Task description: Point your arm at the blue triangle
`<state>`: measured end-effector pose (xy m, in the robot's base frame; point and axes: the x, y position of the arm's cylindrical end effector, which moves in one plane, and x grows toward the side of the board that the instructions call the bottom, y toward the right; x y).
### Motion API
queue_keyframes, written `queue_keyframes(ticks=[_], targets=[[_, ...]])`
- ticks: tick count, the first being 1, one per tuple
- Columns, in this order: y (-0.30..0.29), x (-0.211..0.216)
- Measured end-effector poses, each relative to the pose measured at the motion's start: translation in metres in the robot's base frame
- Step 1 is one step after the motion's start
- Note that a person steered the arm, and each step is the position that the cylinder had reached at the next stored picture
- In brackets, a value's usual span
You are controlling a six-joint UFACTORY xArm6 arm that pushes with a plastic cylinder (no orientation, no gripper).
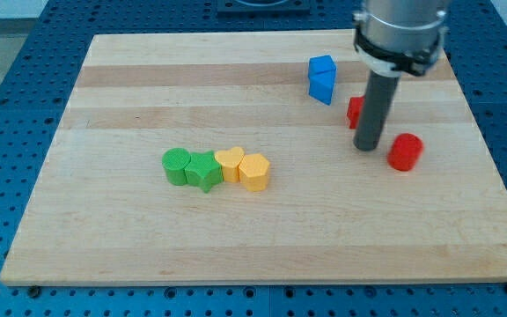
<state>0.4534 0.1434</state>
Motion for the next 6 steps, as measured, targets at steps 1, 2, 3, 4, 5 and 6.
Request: queue_keyframes(ticks=[1, 2, 3, 4, 5, 6], targets=[[0.030, 0.032], [0.057, 0.070], [0.056, 0.068], [0.011, 0.051], [-0.058, 0.014], [-0.093, -0.036]])
